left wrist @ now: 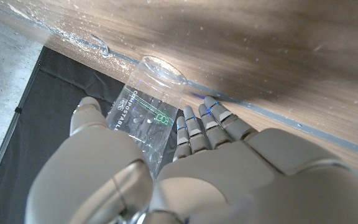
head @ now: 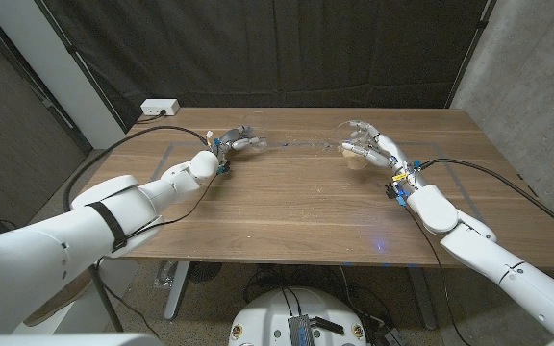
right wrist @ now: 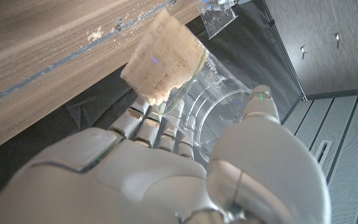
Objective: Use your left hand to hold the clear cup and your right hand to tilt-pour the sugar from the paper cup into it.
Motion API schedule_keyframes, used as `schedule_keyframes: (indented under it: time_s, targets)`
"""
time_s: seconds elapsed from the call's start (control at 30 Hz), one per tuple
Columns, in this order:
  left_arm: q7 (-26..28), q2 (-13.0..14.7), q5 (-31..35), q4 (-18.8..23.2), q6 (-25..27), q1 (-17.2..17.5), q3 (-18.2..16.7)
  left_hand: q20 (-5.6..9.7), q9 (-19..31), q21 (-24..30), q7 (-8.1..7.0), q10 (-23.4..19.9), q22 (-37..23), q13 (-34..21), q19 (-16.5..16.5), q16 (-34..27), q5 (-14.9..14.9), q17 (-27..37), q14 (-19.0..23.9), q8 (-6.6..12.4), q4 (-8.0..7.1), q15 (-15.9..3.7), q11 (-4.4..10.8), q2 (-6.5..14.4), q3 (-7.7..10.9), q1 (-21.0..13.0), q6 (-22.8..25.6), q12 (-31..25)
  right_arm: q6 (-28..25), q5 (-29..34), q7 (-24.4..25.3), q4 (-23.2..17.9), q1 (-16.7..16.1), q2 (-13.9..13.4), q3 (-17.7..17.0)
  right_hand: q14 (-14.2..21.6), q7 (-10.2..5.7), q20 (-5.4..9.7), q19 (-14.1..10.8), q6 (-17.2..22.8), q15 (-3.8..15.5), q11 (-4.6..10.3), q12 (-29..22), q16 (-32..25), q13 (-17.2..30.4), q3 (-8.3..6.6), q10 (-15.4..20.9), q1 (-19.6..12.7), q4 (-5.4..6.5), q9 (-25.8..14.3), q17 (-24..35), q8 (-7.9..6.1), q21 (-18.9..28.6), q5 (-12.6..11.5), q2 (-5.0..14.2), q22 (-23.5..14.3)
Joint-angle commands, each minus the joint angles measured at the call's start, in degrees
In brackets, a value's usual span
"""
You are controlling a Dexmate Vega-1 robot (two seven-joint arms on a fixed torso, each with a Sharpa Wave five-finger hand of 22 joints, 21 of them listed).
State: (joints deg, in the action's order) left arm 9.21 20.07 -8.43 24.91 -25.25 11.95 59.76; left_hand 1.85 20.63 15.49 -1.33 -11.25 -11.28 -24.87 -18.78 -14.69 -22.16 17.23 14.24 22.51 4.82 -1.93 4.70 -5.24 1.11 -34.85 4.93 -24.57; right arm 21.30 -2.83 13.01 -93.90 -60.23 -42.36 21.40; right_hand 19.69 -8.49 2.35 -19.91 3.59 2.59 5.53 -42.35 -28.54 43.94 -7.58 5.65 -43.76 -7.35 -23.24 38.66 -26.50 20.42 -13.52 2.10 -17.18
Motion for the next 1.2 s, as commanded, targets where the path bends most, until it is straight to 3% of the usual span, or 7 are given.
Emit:
schedule_keyframes:
  time_s: [0.03, 0.4, 0.6, 0.93, 1.07, 1.2]
  targets:
    - [2.7, 0.8, 2.4, 0.1, -4.5, -0.9, 1.2, -0.53, 0.2, -0.6, 0.08, 0.4, 0.0, -0.5, 1.6, 0.7, -0.5, 0.3, -0.8, 0.44, -0.06, -1.98, -0.29, 0.5, -0.62, -0.1, -0.3, -0.2, 0.7, -0.7, -0.5, 1.3, 0.8, 0.5, 0.1, 0.6, -0.03, 1.79, 0.1, 0.4, 9.94, -0.08, -0.3, 0.3, 0.3, -0.04, 0.7, -0.1, 0.15, -0.2, 0.3, -0.3, 0.2, 0.3, 0.56, 0.0]
    - [5.4, 1.3, 4.5, 0.1, -5.4, -1.4, 2.6, -0.86, 0.3, -1.2, 0.04, 1.0, -0.1, -0.8, 3.0, 1.1, -0.6, 0.5, -1.5, 0.32, -0.32, -1.84, -0.38, 0.5, -1.11, 0.2, -1.0, -0.2, 1.8, -1.7, -1.6, 3.3, 1.9, 0.6, 0.3, 0.7, -0.02, 1.78, 0.2, 0.5, 9.95, 0.0, -0.5, 0.6, 0.5, -0.02, 0.7, -0.2, 0.1, -0.2, 0.4, -0.3, 0.2, 0.3, 0.6, -0.1]
    - [3.3, -0.4, 3.7, 0.1, 0.6, -2.7, 3.0, -0.61, 0.4, -1.1, -0.11, 0.8, -0.1, -0.9, 2.8, 1.1, -0.6, 0.6, -1.2, 0.46, -0.42, -2.08, -0.11, 0.5, -1.28, 0.3, -0.8, -0.4, 2.6, -1.9, -1.7, 4.3, 1.9, 0.6, 0.3, 0.7, 0.0, 1.8, 0.2, 0.5, 9.89, -0.09, -0.6, 0.7, 0.6, 0.0, 0.7, -0.3, 0.1, -0.2, 0.5, -0.3, 0.3, 0.3, 0.63, -0.1]
    - [-0.1, -3.1, 1.2, 0.1, 8.0, -3.8, 2.9, -0.67, 0.6, 0.0, -0.6, -0.4, -0.2, -1.3, -0.1, 0.9, -0.8, 0.9, 0.1, 0.96, -0.41, -2.57, 0.28, 1.1, -1.47, -0.3, -0.1, -1.3, 2.4, -1.9, -0.7, 3.5, 0.5, 0.0, -0.4, 0.8, -0.05, 1.81, 0.3, 0.6, 10.0, -0.09, -0.7, 0.8, 0.8, 0.07, 0.6, -0.2, 0.11, -0.2, 0.7, -0.3, 0.3, 0.4, 0.66, -0.1]
    - [-0.2, -3.4, 0.8, 0.1, 7.7, -3.8, 2.7, -0.22, 0.7, 0.5, -0.71, -1.5, -0.2, -1.7, -1.6, 0.5, -1.0, 1.2, 1.6, 1.54, -0.23, -3.01, 0.55, 1.7, -1.4, -1.1, 0.9, -2.0, 2.4, -1.9, -0.5, 3.5, 0.2, 0.0, -0.5, 0.8, -0.1, 1.81, 0.4, 0.7, 9.99, -0.06, -0.8, 0.8, 0.9, 0.08, 0.7, -0.2, 0.14, -0.2, 0.8, -0.33, 0.2, 0.4, 0.72, -0.1]
    - [0.8, -3.1, 0.9, 0.1, 4.0, -3.3, 2.3, 0.26, 0.8, 1.0, -0.89, -2.3, -0.3, -2.0, -2.7, 0.1, -1.1, 1.5, 3.1, 1.95, 0.01, -3.24, 1.1, 2.1, -1.3, -2.0, 1.6, -2.7, 2.6, -1.9, -0.2, 3.7, 0.0, 0.2, -0.5, 0.8, -0.1, 1.83, 0.4, 0.7, 9.95, -0.04, -0.9, 0.9, 0.9, 0.09, 0.6, -0.3, 0.13, -0.2, 0.9, -0.34, 0.3, 0.4, 0.75, -0.1]
